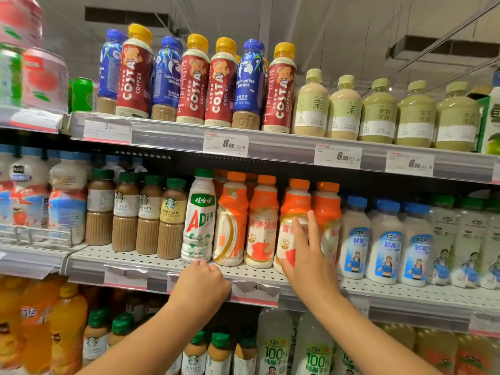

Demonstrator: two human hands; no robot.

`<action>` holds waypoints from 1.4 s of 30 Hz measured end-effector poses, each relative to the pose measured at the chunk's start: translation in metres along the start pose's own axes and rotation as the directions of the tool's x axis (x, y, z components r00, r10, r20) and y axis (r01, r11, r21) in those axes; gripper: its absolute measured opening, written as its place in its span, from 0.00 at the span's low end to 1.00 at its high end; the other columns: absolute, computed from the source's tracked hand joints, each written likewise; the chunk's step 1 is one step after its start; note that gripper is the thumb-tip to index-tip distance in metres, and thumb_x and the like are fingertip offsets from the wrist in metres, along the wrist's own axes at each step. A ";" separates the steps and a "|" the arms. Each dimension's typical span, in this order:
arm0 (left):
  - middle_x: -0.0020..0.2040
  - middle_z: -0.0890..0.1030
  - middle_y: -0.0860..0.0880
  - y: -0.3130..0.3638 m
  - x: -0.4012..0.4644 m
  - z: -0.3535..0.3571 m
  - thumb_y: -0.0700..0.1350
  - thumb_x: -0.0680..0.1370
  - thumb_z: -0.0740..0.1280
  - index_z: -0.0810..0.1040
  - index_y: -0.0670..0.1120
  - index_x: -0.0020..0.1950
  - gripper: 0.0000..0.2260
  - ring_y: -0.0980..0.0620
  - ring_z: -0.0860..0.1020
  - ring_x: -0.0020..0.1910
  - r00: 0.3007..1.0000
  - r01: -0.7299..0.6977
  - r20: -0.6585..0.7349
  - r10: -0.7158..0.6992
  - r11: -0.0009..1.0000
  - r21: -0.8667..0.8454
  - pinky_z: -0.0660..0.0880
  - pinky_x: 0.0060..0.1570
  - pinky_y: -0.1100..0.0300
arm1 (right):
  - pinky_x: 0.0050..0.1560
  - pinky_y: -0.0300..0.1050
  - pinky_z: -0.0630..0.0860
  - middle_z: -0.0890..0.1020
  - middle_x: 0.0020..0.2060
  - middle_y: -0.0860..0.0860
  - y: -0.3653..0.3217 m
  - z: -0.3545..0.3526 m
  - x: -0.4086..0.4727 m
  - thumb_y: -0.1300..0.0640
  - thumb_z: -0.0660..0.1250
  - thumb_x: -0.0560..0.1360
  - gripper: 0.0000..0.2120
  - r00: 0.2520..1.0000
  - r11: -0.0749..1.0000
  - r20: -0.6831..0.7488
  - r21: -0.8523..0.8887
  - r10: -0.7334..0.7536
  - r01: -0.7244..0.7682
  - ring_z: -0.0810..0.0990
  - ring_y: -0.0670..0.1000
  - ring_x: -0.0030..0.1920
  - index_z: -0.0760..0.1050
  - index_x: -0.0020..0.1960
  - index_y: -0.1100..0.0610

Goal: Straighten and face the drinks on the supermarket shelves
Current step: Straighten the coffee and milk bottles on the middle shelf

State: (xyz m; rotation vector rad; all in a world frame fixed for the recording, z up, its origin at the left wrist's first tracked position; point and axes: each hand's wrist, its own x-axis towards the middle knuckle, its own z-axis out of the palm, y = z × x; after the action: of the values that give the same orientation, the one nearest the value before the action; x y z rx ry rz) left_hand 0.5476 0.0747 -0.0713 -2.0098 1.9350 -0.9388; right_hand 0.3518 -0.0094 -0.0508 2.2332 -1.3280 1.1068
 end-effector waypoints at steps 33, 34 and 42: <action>0.59 0.76 0.34 0.001 -0.005 0.003 0.38 0.79 0.63 0.71 0.32 0.64 0.15 0.35 0.74 0.60 0.999 0.043 -0.026 -0.042 0.998 0.053 0.71 0.60 0.45 | 0.36 0.42 0.78 0.40 0.78 0.50 0.007 0.033 0.011 0.49 0.67 0.77 0.40 0.996 0.993 0.047 0.088 0.076 -0.080 0.80 0.55 0.55 0.42 0.77 0.47; 0.59 0.76 0.34 0.002 -0.005 0.003 0.37 0.79 0.63 0.71 0.33 0.64 0.15 0.36 0.74 0.60 0.999 0.047 -0.028 -0.045 0.998 0.051 0.72 0.59 0.45 | 0.36 0.42 0.78 0.43 0.78 0.51 0.007 0.032 0.007 0.50 0.65 0.78 0.36 0.998 0.992 0.023 0.104 0.065 -0.067 0.79 0.55 0.56 0.47 0.77 0.49; 0.52 0.78 0.40 0.000 -0.010 0.001 0.36 0.77 0.63 0.76 0.36 0.58 0.11 0.39 0.77 0.51 0.997 0.064 -0.054 -0.063 0.998 0.029 0.74 0.45 0.50 | 0.66 0.51 0.64 0.78 0.63 0.45 -0.012 0.039 -0.060 0.45 0.50 0.80 0.24 0.991 0.989 0.034 0.070 -0.130 0.127 0.72 0.52 0.62 0.75 0.66 0.52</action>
State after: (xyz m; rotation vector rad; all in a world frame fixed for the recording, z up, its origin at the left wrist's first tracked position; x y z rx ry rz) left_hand 0.5490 0.0840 -0.0753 -2.0602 1.8810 -1.0405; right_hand 0.3635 0.0088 -0.1196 2.3630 -1.1585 1.0833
